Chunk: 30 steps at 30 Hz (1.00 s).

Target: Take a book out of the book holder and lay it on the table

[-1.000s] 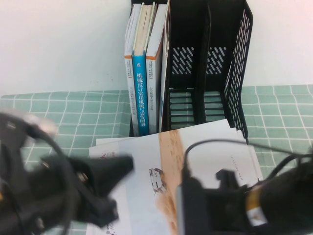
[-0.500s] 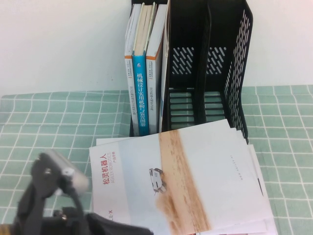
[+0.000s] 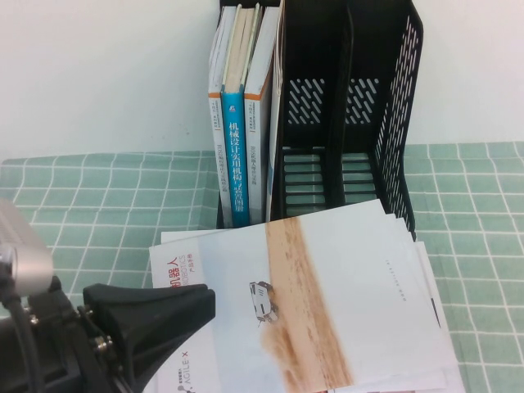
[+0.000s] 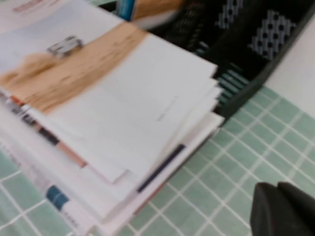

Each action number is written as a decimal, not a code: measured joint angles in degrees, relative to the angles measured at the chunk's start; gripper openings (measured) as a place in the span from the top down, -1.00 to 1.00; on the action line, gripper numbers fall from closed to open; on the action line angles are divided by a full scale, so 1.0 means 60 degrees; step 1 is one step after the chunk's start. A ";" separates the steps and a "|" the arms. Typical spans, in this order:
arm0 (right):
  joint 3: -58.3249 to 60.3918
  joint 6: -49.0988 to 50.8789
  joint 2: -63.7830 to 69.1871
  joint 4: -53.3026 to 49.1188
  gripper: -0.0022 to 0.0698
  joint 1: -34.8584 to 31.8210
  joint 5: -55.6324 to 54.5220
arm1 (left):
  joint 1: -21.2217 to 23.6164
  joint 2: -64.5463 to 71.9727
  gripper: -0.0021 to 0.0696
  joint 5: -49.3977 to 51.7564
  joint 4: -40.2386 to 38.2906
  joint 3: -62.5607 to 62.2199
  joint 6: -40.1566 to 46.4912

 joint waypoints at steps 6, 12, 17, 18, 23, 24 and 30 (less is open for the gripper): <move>0.1592 0.0091 -0.0022 -0.0034 0.95 0.0000 -0.1646 | 0.0000 0.0000 0.95 -0.0272 0.0000 0.0000 0.0460; 0.1920 0.0127 -0.0022 -0.0281 0.95 0.0000 -0.1927 | 0.0000 0.0000 0.95 -0.0580 0.0000 0.0000 0.0551; 0.1935 0.0127 -0.0022 -0.0319 0.95 0.0000 -0.1949 | 0.0000 -0.0004 0.95 -0.0580 0.0000 0.0000 0.0551; 0.1935 0.0127 -0.0022 -0.0343 0.95 0.0000 -0.1949 | 0.0000 -0.0004 0.95 -0.0580 0.0000 0.0000 0.0551; 0.1935 0.0145 -0.0022 -0.0343 0.95 0.0000 -0.1949 | 0.0000 -0.0004 0.95 -0.0563 -0.0004 0.0000 0.0551; 0.1935 0.0169 -0.0022 -0.0343 0.95 0.0000 -0.1949 | 0.0000 -0.0004 0.95 -0.0563 -0.0004 0.0000 0.0551; 0.1935 0.0169 -0.0022 -0.0343 0.95 0.0000 -0.1949 | 0.0000 -0.0004 0.95 -0.0546 -0.0021 0.0000 0.0551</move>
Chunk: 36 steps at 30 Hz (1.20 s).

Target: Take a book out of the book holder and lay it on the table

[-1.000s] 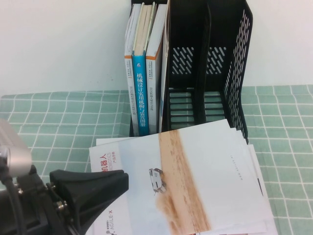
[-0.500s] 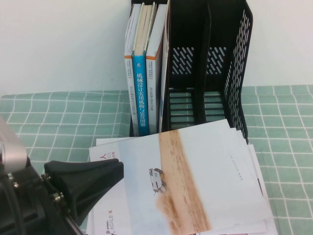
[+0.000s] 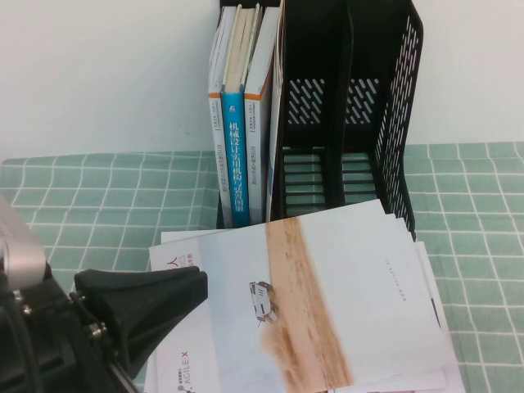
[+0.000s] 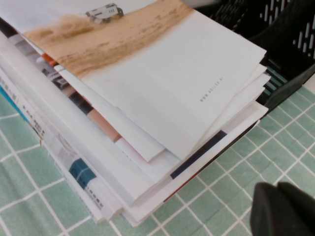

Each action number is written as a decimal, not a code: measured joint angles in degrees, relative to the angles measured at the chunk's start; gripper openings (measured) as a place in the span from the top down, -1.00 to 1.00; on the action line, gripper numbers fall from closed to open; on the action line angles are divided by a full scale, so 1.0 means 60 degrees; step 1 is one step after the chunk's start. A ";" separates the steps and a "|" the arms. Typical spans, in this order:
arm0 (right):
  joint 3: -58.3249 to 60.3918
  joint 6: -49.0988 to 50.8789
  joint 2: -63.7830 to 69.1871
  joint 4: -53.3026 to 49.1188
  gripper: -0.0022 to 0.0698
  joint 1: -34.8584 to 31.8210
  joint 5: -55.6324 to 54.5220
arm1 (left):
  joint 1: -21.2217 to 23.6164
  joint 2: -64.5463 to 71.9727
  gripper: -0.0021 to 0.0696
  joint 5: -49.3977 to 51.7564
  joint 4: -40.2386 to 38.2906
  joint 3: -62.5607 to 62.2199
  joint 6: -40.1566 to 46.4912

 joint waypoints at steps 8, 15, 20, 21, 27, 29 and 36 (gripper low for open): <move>0.0000 0.0000 0.0000 0.0000 0.95 0.0000 -0.0017 | 0.0228 -0.0767 0.95 0.0179 -0.0022 0.0037 0.0493; 0.0000 0.0018 0.0000 0.0000 0.95 0.0000 -0.0017 | 0.2439 -0.2404 0.95 0.0312 -0.0731 0.0303 0.0792; 0.0000 0.0018 0.0000 0.0000 0.95 0.0000 -0.0017 | 0.3852 -0.4100 0.95 0.0445 -0.1463 0.1317 0.0792; 0.0000 0.0018 0.0000 0.0000 0.95 0.0000 -0.0017 | 0.4065 -0.4447 0.95 0.0469 -0.1549 0.1568 0.0792; 0.0000 0.0031 0.0000 0.0000 0.95 0.0000 -0.0017 | 0.4674 -0.5918 0.95 0.0070 -0.1887 0.2323 0.0792; 0.0000 0.0031 0.0000 0.0000 0.95 0.0000 -0.0017 | 0.4677 -0.6154 0.95 -0.0218 -0.1929 0.2343 0.0850; 0.0000 0.0031 0.0000 0.0000 0.95 0.0000 -0.0017 | 0.4693 -0.6237 0.95 -0.1068 0.0140 0.3372 -0.0475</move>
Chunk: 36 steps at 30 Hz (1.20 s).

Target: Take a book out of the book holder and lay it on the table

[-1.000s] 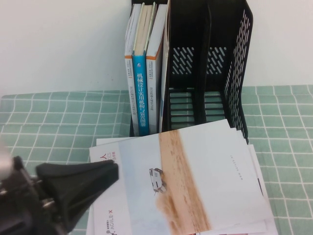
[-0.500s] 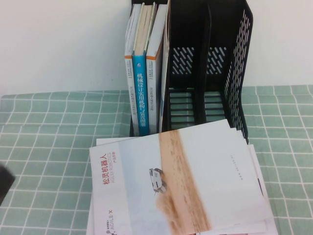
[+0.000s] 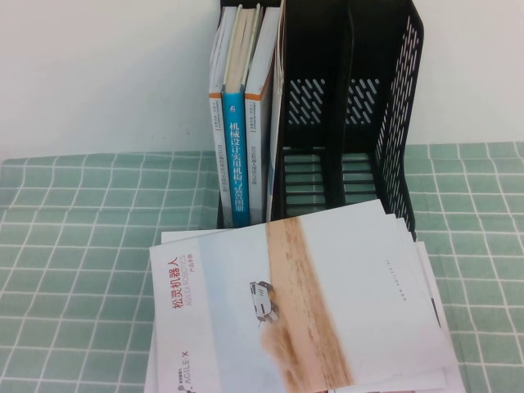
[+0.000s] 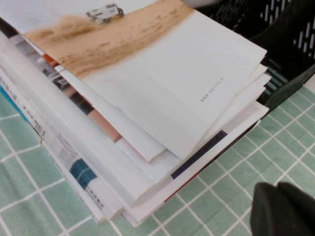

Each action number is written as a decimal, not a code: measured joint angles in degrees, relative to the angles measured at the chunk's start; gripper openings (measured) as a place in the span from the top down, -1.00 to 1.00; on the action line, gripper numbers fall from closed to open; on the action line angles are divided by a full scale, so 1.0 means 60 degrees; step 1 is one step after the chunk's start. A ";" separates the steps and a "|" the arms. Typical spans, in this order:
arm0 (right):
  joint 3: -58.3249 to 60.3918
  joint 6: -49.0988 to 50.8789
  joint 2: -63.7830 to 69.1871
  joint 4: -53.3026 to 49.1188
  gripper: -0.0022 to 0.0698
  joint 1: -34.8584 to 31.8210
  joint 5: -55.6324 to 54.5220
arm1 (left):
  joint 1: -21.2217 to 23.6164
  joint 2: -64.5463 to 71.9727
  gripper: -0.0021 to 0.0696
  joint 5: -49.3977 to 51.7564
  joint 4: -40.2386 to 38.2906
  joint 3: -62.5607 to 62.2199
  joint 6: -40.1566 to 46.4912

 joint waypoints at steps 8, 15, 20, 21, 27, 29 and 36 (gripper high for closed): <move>0.0019 0.0000 0.0000 0.0000 0.95 0.0000 0.0000 | 0.0020 0.0000 0.95 -0.2356 0.7472 0.1768 -0.5885; 0.0019 0.0000 0.0000 0.0000 0.95 0.0000 0.0000 | 0.0020 -0.0312 0.95 -0.2827 0.9039 0.2373 -0.7035; 0.0019 0.0000 0.0000 0.0000 0.95 0.0000 0.0000 | 0.0020 -0.0564 0.95 -0.0850 0.9039 0.2373 -0.7210; 0.0019 0.0000 0.0000 0.0000 0.95 0.0000 0.0000 | 0.0020 -0.0564 0.95 -0.0463 0.9039 0.2388 -0.7247; 0.0019 0.0000 0.0000 0.0000 0.95 0.0000 0.0000 | 0.0020 -0.0564 0.95 0.0540 0.9039 0.2414 -0.7294; 0.0019 0.0000 0.0000 0.0000 0.95 0.0000 0.0000 | 0.0020 -0.0564 0.95 0.0583 0.9039 0.2414 -0.7294; 0.0019 0.0000 0.0000 0.0000 0.95 0.0000 0.0000 | 0.0020 -0.0564 0.95 0.0679 0.9039 0.2414 -0.7294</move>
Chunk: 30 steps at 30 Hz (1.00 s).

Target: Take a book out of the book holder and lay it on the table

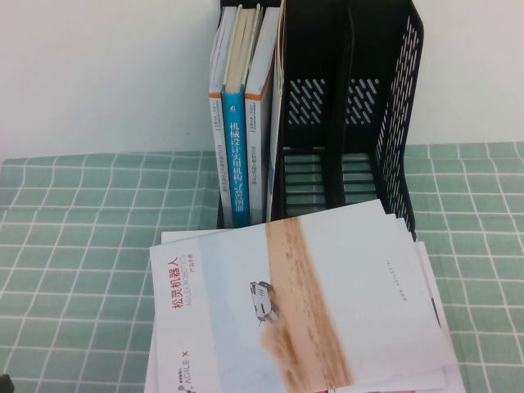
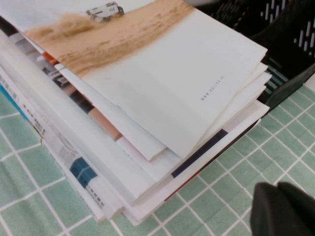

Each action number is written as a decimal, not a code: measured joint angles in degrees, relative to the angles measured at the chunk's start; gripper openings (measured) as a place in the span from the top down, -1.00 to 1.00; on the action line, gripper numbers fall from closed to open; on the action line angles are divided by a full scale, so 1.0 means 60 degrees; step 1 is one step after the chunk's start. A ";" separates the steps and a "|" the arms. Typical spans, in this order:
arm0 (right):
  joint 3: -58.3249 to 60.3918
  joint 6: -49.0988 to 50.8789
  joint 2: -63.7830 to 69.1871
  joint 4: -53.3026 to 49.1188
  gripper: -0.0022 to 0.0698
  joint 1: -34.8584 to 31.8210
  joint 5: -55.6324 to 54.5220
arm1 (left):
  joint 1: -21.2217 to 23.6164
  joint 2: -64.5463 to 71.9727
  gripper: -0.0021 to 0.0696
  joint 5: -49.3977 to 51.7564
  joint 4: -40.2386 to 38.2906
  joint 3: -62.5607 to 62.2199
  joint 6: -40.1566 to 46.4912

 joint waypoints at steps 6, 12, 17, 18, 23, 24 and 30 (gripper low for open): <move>0.0000 0.0000 0.0000 0.0000 0.95 0.0000 0.0000 | 0.0000 -0.0007 0.95 0.0814 0.0000 -0.0004 0.0000; 0.0000 0.0000 0.0000 0.0000 0.95 0.0000 0.0000 | 0.0000 -0.0007 0.95 0.0849 0.0068 -0.0018 0.0000; 0.0000 0.0000 0.0000 0.0000 0.95 0.0000 0.0000 | 0.0000 -0.0007 0.95 0.0869 0.0134 -0.0018 0.0000; 0.0000 0.0000 0.0000 0.0000 0.95 0.0000 0.0000 | 0.0000 -0.0007 0.95 0.0869 0.0123 -0.0018 0.0000; 0.0000 0.0000 0.0000 0.0000 0.95 0.0000 0.0000 | 0.0000 -0.0007 0.95 0.0869 0.0147 -0.0018 0.0000; 0.0000 0.0000 0.0000 0.0000 0.95 0.0000 0.0000 | 0.0000 -0.0007 0.95 0.0869 0.0147 -0.0018 0.0000; 0.0000 0.0000 0.0000 0.0000 0.95 0.0000 0.0000 | 0.0000 -0.0007 0.95 0.0869 0.0162 -0.0018 0.0000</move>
